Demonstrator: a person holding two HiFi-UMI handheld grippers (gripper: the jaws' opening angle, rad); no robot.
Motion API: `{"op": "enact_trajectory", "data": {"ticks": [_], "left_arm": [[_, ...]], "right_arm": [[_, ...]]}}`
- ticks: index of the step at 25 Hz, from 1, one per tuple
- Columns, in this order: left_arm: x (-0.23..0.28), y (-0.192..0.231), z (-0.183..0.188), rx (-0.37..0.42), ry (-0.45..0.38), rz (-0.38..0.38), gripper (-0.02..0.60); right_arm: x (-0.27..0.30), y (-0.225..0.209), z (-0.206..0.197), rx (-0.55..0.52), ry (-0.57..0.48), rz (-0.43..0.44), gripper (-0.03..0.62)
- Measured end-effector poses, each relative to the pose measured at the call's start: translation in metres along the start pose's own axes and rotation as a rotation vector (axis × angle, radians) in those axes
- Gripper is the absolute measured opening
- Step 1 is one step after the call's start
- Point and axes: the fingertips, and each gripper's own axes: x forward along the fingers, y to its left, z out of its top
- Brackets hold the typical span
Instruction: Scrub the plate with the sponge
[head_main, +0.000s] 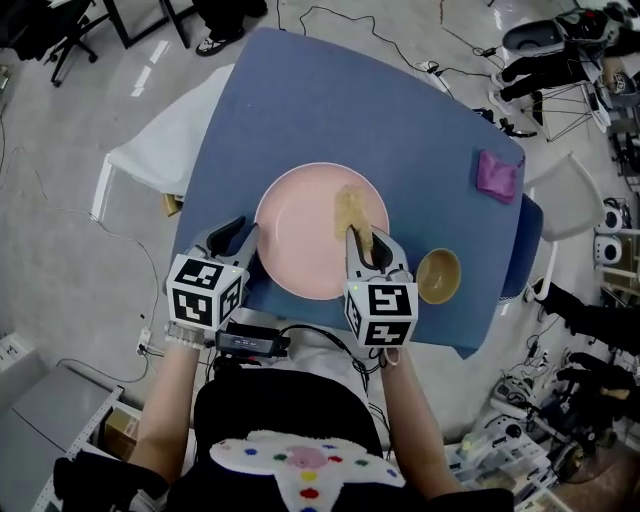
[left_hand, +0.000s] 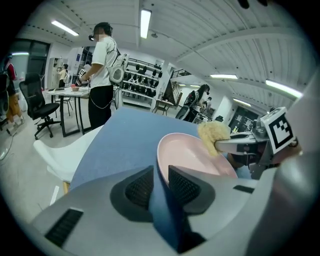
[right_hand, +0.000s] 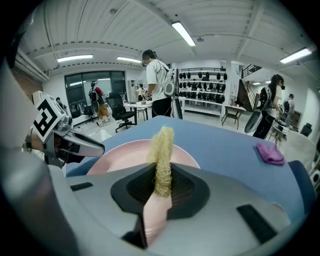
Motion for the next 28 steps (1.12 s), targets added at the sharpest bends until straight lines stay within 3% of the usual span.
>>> {"op": "enact_trajectory", "data": {"ticks": [28], "left_arm": [[0.018, -0.003, -0.003, -0.059, -0.009, -0.006, 0.066]], "right_arm": [[0.065, -0.021, -0.022, -0.125, 0.287, -0.095, 0.057]]}}
